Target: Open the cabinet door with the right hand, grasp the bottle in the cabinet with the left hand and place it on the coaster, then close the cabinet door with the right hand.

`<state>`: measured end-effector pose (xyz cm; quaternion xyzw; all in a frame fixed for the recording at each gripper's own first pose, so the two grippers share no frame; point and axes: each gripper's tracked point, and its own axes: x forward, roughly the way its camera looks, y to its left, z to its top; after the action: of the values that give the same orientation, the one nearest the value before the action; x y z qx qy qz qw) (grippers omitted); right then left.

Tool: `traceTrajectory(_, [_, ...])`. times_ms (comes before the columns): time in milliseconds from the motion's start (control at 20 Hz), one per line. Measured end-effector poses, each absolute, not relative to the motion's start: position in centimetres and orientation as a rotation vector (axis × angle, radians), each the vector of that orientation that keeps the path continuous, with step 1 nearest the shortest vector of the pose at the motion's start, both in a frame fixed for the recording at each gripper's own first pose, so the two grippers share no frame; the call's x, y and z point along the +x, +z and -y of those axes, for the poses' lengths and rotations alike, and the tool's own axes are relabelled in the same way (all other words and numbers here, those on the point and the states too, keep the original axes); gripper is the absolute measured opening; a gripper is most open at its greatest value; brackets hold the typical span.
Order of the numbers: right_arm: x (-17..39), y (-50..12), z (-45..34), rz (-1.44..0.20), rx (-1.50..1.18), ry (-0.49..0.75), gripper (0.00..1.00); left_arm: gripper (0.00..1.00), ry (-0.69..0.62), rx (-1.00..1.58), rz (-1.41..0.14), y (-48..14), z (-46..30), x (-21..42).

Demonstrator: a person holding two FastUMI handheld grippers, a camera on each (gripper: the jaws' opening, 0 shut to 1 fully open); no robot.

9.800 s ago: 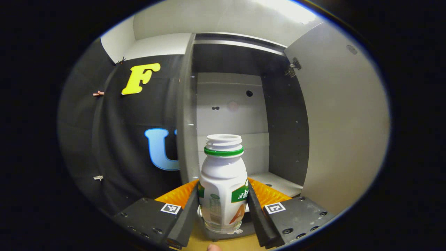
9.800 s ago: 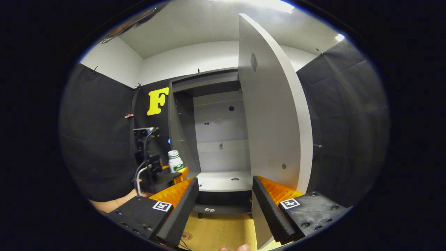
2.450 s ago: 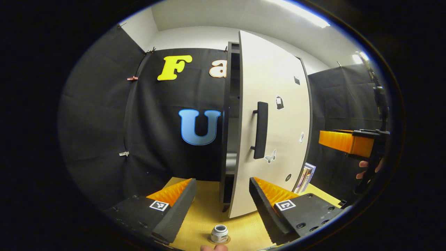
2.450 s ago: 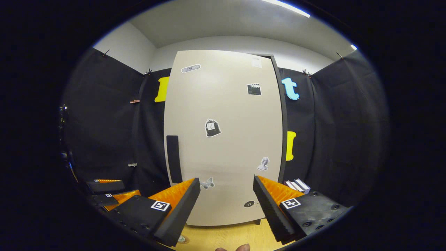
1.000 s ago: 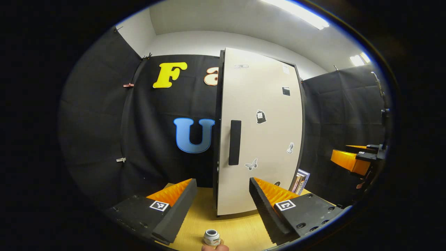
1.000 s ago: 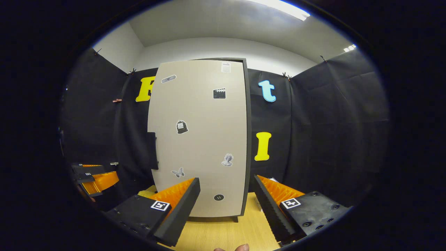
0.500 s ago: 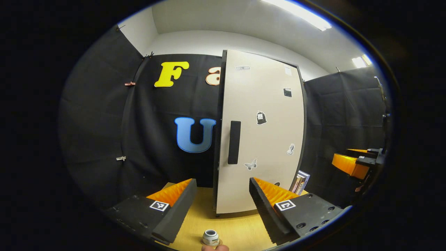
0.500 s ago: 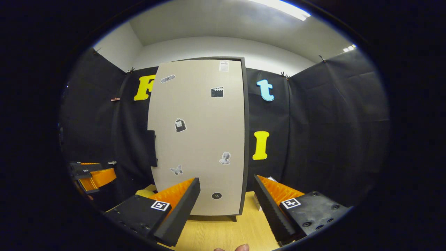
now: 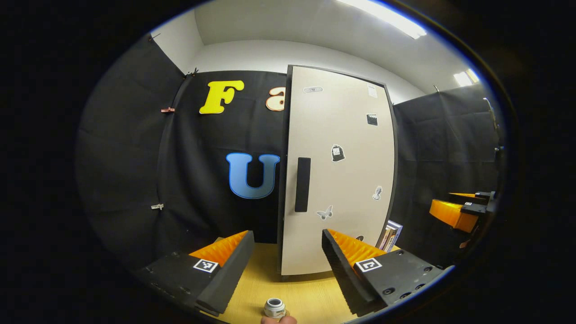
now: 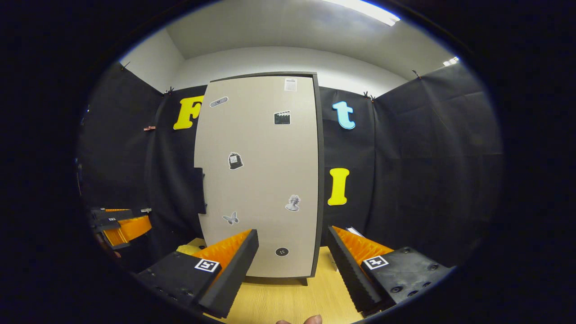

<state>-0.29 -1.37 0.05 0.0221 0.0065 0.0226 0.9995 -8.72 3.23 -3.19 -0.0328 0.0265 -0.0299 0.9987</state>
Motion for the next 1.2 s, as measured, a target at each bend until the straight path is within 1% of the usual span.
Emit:
traceTrajectory(450, [-0.5, 0.0, 1.6, -0.016, 0.044, 0.048, 0.99, 0.95, -0.069, -0.06, -0.049, -3.1, -2.8, -8.6])
traceTrajectory(550, [-0.5, 0.0, 1.8, -0.018, 0.049, 0.045, 0.99, 0.95, -0.069, -0.056, -0.048, -3.1, -2.7, -8.8])
traceTrajectory(600, [-0.6, 0.0, 1.8, -0.018, 0.052, 0.046, 0.99, 0.95, -0.069, -0.056, -0.047, -3.0, -2.3, -10.1])
traceTrajectory(1200, [-0.2, 0.4, 2.3, -0.013, 0.074, 0.061, 0.99, 0.95, -0.049, -0.056, -0.041, -2.9, -1.9, -10.3])
